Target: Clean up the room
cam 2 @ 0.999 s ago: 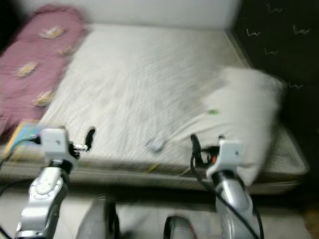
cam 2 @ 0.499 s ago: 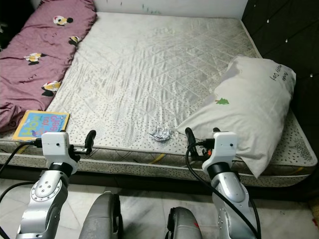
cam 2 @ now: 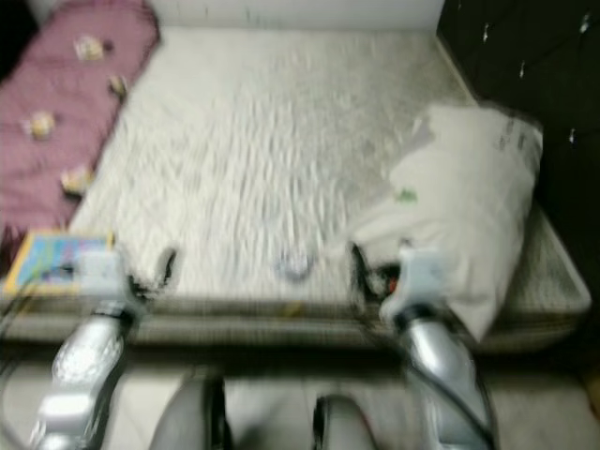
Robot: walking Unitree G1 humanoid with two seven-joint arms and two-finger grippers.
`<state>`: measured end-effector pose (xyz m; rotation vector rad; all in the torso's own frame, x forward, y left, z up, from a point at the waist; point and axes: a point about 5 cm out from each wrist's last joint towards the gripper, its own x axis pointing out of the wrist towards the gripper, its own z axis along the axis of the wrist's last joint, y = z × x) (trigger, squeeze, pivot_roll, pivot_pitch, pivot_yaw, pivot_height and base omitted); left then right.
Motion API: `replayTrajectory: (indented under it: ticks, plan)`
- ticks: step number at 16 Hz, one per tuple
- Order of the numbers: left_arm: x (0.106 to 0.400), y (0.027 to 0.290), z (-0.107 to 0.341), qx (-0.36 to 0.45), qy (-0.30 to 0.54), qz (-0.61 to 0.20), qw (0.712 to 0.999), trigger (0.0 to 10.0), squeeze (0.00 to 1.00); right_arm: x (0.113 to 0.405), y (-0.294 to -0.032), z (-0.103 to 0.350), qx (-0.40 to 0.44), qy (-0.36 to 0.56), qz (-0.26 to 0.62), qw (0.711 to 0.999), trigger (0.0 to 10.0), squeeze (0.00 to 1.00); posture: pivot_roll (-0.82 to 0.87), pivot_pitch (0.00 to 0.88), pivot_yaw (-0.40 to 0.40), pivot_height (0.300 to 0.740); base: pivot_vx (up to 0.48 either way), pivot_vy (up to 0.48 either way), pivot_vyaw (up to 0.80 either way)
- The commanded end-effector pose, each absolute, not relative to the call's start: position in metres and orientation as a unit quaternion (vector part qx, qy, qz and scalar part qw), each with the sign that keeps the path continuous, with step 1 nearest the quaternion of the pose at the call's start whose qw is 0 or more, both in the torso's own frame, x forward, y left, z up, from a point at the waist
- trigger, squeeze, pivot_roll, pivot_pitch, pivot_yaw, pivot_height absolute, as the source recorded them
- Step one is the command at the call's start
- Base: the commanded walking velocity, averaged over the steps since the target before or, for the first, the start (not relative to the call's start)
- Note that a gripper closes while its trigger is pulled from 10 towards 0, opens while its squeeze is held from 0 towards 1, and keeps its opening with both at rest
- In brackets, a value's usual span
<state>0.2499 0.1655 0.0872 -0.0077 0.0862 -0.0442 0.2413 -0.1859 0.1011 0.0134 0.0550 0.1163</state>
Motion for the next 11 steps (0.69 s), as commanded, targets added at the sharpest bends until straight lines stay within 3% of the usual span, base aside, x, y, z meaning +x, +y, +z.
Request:
replayTrajectory:
  ticks: [1, 8, 11]
  plan:
    - [0.2483, 0.1779, 0.0881, 0.004, 0.044, -0.006, 0.999, 10.0, 0.0, 0.2438, -0.1781, 0.1052, 0.013, 0.016, 0.068, 0.997, 10.0, 0.0, -0.04, 0.13, -0.009, 0.66, 0.292, 0.0, 0.0]
    - [0.2486, 0.1783, 0.0873, 0.007, 0.048, -0.007, 0.999, 10.0, 0.0, 0.2466, -0.1767, 0.1058, 0.006, 0.011, 0.078, 0.997, 10.0, 0.0, -0.03, 0.12, -0.01, 0.66, 0.298, 0.0, 0.0]
    - [0.2454, 0.1854, 0.084, 0.014, 0.058, 0.019, 0.998, 10.0, 0.0, 0.2466, -0.1763, 0.1044, 0.007, 0.012, 0.077, 0.997, 10.0, 0.0, -0.03, 0.115, -0.006, 0.66, 0.0, 0.0, 0.0]
